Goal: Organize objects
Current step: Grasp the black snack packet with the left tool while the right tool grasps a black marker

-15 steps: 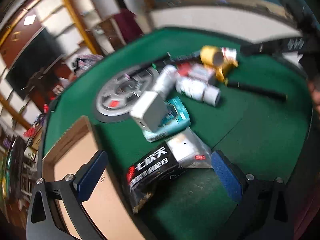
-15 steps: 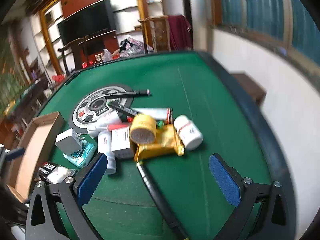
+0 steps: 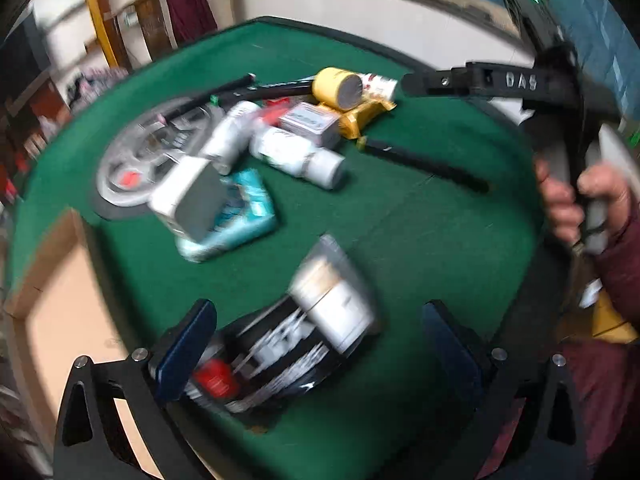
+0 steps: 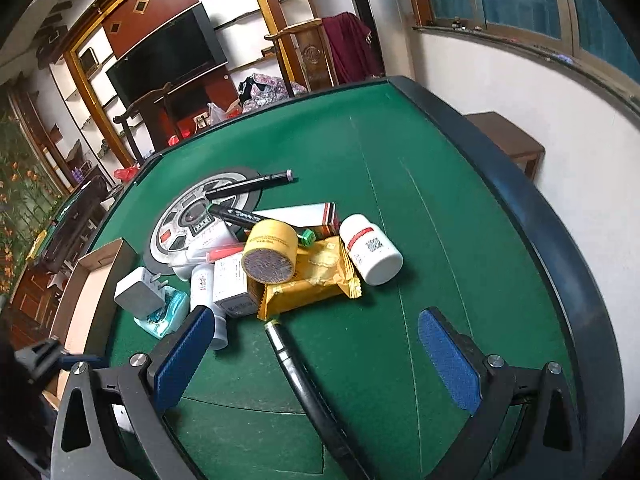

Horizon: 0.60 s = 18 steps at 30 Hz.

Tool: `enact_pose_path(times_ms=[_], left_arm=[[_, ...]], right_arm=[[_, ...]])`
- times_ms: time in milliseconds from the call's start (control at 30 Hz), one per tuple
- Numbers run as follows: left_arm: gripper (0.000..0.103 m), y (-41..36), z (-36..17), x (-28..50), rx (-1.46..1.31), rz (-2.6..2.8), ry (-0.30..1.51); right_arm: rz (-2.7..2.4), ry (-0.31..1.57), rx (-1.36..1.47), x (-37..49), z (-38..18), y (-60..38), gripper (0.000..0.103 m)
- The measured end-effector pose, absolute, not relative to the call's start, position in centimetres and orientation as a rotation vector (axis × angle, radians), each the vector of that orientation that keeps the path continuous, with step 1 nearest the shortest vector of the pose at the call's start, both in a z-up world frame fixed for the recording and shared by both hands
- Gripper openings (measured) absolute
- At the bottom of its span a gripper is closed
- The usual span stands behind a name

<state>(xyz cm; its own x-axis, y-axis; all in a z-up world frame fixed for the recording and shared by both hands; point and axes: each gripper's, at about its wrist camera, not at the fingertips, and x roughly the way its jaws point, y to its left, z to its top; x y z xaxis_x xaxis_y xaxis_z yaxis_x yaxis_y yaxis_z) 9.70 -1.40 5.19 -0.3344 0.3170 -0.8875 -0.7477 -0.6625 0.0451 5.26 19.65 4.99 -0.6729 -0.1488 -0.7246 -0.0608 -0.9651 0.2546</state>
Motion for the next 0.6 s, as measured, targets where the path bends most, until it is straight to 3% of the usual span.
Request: enact_pose_path(times_ms=[200, 367, 433, 500, 533, 567, 600], left_arm=[[0.103, -0.2, 1.2, 8.6, -1.280, 1.928, 0.956], [0.103, 0.5, 0.6, 7.1, -1.223, 1.955, 1.009], [0.100, 0.4, 0.4, 6.2, -1.274, 1.962, 0.917], [0.078, -0.1, 0.4, 5.4, -1.363, 1.939, 0.757], [0.054, -0.4, 0.5, 5.4, -1.383, 1.909, 0.673], [0.042, -0.6, 0.6, 5.6, -1.383, 1.902, 0.640], [0.042, -0.8, 0.6, 6.0, -1.383, 1.928, 0.647]], right_arm=[[-2.793, -0.426, 1.265, 5.3, 4.3, 20.1, 0.103], [-2.789, -0.424, 1.287, 5.3, 4.3, 20.6, 0.103], [-2.786, -0.424, 1.297, 5.2, 4.2, 20.9, 0.103], [-2.790, -0.398, 1.300, 5.3, 4.2, 21.1, 0.103], [-2.789, -0.382, 1.301, 5.4, 4.3, 21.1, 0.103], [-2.787, -0.360, 1.304, 5.5, 4.3, 21.1, 0.103], [-2.783, -0.329, 1.308, 5.5, 4.3, 21.0, 0.103]])
